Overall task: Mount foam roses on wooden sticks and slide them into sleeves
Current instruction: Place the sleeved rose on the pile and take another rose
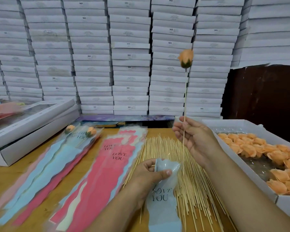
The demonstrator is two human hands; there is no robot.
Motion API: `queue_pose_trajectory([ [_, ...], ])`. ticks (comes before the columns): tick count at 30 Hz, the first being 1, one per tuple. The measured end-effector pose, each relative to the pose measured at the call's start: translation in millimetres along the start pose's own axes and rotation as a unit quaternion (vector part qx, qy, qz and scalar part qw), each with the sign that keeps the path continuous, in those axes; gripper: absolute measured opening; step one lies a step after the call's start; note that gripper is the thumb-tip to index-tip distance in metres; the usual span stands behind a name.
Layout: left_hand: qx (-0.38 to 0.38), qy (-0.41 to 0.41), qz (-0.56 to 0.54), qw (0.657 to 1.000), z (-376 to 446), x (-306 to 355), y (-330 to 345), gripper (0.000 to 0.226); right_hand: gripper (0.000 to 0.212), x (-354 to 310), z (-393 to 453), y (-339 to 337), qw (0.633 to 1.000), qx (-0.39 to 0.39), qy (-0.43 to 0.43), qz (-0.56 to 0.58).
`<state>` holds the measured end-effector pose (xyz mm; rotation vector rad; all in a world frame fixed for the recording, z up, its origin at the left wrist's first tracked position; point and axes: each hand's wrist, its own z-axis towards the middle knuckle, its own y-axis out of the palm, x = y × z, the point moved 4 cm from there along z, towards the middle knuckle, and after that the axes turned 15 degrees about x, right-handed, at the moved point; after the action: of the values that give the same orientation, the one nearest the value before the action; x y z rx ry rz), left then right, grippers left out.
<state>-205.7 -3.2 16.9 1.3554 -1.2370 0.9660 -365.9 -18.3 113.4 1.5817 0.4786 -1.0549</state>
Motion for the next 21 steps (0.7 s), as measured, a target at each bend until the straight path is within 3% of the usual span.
queue_pose_trajectory([
  [4,0.006,0.003,-0.009,1.000,1,0,-1,0.045,0.016,11,-3,-4,1.000,-0.001,0.015,-0.003],
  [13,-0.031,-0.002,0.016,0.999,0,-3,3,0.052,0.015,-33,2,21,0.996,0.010,-0.077,0.052],
  [21,-0.074,0.001,0.020,0.997,0,-5,6,0.057,0.015,-19,2,36,0.996,0.001,-0.067,0.055],
])
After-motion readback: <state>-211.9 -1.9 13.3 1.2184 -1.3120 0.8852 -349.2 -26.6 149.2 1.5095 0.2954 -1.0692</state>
